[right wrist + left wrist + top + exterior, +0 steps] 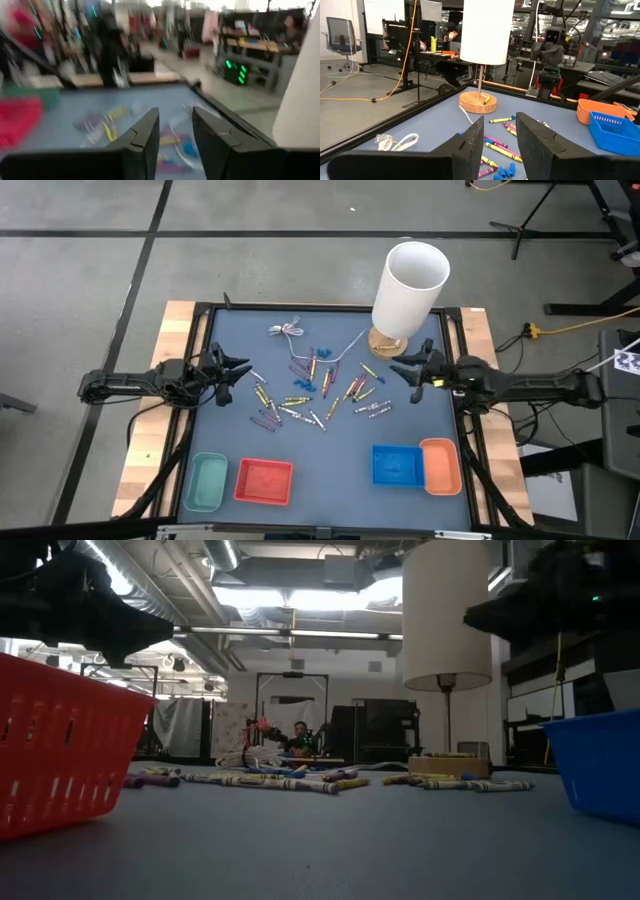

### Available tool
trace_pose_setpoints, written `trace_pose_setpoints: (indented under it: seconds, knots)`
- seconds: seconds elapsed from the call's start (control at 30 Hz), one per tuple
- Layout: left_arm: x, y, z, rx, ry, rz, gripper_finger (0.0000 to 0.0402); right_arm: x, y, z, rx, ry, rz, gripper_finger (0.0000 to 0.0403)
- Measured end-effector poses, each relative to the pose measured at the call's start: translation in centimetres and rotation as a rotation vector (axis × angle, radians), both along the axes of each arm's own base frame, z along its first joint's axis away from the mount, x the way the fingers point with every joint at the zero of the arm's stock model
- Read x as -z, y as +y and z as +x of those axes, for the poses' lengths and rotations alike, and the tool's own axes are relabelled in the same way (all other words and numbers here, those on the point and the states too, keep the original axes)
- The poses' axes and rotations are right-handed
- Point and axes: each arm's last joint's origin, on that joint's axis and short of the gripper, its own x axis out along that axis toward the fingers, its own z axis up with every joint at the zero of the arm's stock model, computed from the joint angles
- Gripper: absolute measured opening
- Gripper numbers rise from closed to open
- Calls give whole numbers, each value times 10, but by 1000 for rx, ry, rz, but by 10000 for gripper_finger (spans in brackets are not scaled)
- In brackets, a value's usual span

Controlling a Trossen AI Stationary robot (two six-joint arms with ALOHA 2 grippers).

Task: Sort crayons
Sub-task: Put the green crayon into the blue basket

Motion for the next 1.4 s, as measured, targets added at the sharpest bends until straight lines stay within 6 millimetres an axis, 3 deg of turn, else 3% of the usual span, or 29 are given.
trace_pose_setpoints:
  seconds: [0.23,0.5,0.87,1.07,1.4]
  knots:
    - [0,0,0,0,0,0,99,22,-8,16,229,363,-41,117]
    - [0,0,0,0,0,0,99,44,-12,22,375,536,-90,117]
    - [0,0,0,0,0,0,99,61,-19,25,541,658,-139,117]
    - [0,0,0,1,0,0,99,69,-34,23,633,676,-48,117]
    - [0,0,0,1,0,0,99,75,-53,19,636,698,69,117]
